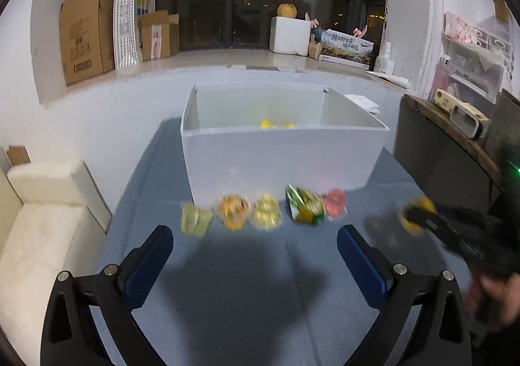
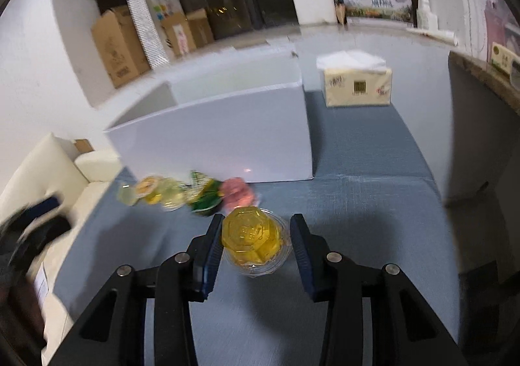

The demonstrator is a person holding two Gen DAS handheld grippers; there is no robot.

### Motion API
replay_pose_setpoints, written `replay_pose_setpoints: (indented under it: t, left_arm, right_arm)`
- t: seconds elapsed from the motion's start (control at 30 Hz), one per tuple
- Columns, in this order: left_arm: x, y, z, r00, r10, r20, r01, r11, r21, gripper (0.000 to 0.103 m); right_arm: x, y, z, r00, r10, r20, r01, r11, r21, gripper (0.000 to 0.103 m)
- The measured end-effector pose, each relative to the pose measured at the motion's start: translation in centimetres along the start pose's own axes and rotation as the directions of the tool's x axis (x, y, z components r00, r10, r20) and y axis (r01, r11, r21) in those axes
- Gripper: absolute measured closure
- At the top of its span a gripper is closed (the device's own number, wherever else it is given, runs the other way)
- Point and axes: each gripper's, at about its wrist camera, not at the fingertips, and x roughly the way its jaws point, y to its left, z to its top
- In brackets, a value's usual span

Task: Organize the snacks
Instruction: 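Grasp the pale yellow square jelly cup with the left tool while the right tool holds its cup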

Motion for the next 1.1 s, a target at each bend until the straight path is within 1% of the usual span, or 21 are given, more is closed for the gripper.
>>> replay_pose_setpoints:
  t: [0.1,0.2,0.23,0.3,0.47,0.53,0.6,0.7,0.77,0.8,0.83,0.87,0.9,1.0,1.1]
  left_arm:
    - [2.3,0.7,0.8,1.000,-0.008,-0.023,0.007,1.000,-0.015,0.000]
    - [5.7,1.7,0.7,0.996,0.064,-0.068,-0.064,0.998,-0.006,0.000]
    - [6.8,2.3,0.5,0.994,0.078,-0.081,-0.078,0.997,-0.004,0.000]
    - [8.3,3.3,0.0,0.991,0.079,-0.106,-0.081,0.997,-0.017,0.000]
    - [10.0,5.6,-1.1,0.988,0.063,-0.139,-0.074,0.995,-0.071,0.001]
    - [10.2,6.3,-1.4,0.989,0.048,-0.141,-0.062,0.994,-0.093,0.001]
    - [10.5,6.7,-1.4,0.987,0.067,-0.147,-0.081,0.993,-0.091,0.001]
    - [11.2,7.1,-1.4,0.986,0.051,-0.160,-0.065,0.994,-0.086,0.014]
    - [11.9,7.3,-1.3,0.983,0.049,-0.178,-0.064,0.995,-0.079,0.024]
    - [12.2,7.4,-1.4,0.982,0.037,-0.185,-0.054,0.995,-0.087,0.039]
    - [12.4,7.5,-1.4,0.981,0.018,-0.192,-0.038,0.994,-0.101,0.050]
    - [12.4,7.7,-1.3,0.983,0.008,-0.186,-0.029,0.994,-0.108,0.056]
    - [12.4,7.8,-1.3,0.983,-0.004,-0.183,-0.017,0.994,-0.112,0.067]
    - [12.3,7.5,-1.2,0.982,-0.022,-0.186,0.004,0.995,-0.099,0.067]
    - [11.4,7.2,-1.1,0.986,-0.036,-0.164,0.020,0.995,-0.099,0.067]
  right_arm:
    - [-2.4,-0.2,-0.7,0.999,0.012,0.030,-0.012,1.000,0.013,0.059]
    - [-4.2,-0.6,-1.6,0.999,0.003,0.053,-0.004,1.000,0.025,0.059]
    - [-4.6,-0.7,-1.9,0.998,-0.001,0.055,0.000,1.000,0.022,0.059]
    - [-4.9,-1.1,-2.2,0.999,-0.007,0.052,0.006,1.000,0.030,0.059]
    - [-5.0,-1.8,-2.9,0.999,-0.017,0.041,0.016,0.999,0.043,0.059]
    - [-4.9,-1.8,-2.9,0.999,-0.018,0.040,0.017,0.999,0.044,0.059]
    - [-4.8,-1.7,-2.9,0.999,-0.016,0.038,0.015,0.999,0.043,0.059]
    - [-4.3,-1.4,-3.0,1.000,-0.011,0.029,0.009,0.999,0.040,0.059]
    - [-4.2,-1.2,-3.2,1.000,-0.007,0.025,0.007,0.999,0.034,0.059]
    - [-4.1,-1.0,-3.2,1.000,-0.007,0.022,0.007,1.000,0.029,0.059]
    - [-4.1,-0.9,-3.3,1.000,-0.008,0.020,0.007,1.000,0.026,0.059]
    - [-4.1,-0.8,-3.3,1.000,-0.007,0.019,0.007,1.000,0.023,0.059]
    - [-4.1,-0.7,-3.3,1.000,-0.008,0.019,0.008,1.000,0.023,0.059]
    - [-4.2,-0.6,-3.3,1.000,-0.010,0.021,0.009,1.000,0.022,0.059]
    - [-4.1,-0.4,-3.2,1.000,-0.003,0.022,0.002,1.000,0.021,0.059]
